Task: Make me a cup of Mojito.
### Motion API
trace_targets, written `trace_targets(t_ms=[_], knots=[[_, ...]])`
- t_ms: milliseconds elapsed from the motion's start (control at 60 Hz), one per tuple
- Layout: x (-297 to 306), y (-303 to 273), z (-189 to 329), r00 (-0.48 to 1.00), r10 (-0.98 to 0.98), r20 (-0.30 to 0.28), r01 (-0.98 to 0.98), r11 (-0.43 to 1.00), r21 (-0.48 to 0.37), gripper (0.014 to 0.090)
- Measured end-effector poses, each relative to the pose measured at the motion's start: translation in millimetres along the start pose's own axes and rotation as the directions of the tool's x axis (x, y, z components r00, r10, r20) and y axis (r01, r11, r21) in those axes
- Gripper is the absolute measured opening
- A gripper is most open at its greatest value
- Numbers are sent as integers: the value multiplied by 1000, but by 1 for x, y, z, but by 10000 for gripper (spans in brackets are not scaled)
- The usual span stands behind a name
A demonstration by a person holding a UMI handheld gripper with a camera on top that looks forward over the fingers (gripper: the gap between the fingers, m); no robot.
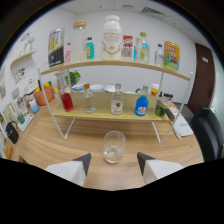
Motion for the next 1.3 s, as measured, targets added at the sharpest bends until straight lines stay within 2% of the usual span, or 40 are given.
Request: trace_targets(t_ms=[400,600,733,1050,1300], knots=[[5,17,-29,1000,17,3,-17,1000,-2,865],[45,34,-43,999,36,-5,-36,999,-24,863],[81,25,-42,999,39,-20,-39,999,-13,860],[145,-36,12,998,54,30,-55,998,20,851],[166,-69,73,996,69,52,-69,998,-4,828]])
